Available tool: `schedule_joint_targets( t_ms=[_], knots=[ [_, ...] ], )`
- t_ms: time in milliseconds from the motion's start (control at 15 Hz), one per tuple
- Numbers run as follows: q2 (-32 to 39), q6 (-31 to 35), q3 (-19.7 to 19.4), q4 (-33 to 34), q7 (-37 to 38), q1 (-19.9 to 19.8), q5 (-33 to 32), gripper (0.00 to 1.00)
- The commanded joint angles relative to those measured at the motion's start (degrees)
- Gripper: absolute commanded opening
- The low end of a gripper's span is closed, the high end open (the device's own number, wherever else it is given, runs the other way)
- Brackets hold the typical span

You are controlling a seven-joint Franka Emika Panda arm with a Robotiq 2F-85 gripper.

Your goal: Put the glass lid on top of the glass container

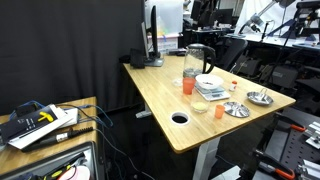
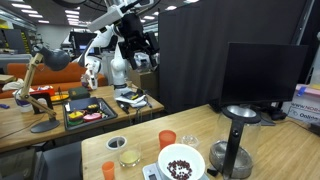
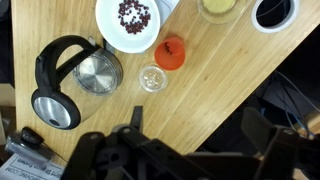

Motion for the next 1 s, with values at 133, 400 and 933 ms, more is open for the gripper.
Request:
schedule_joint_targets(
  t_ms=[133, 400, 933],
  knots=[
    [0.2, 0.1, -0.5, 0.1, -0.1, 0.8, 0.5, 1.0],
    [2.9, 1.8, -0.4, 2.6, 3.1, 1.1, 2.4, 1.0],
    [19.0, 3.2, -3.4, 11.4, 8.4, 0.7, 7.0, 1.0]
  ],
)
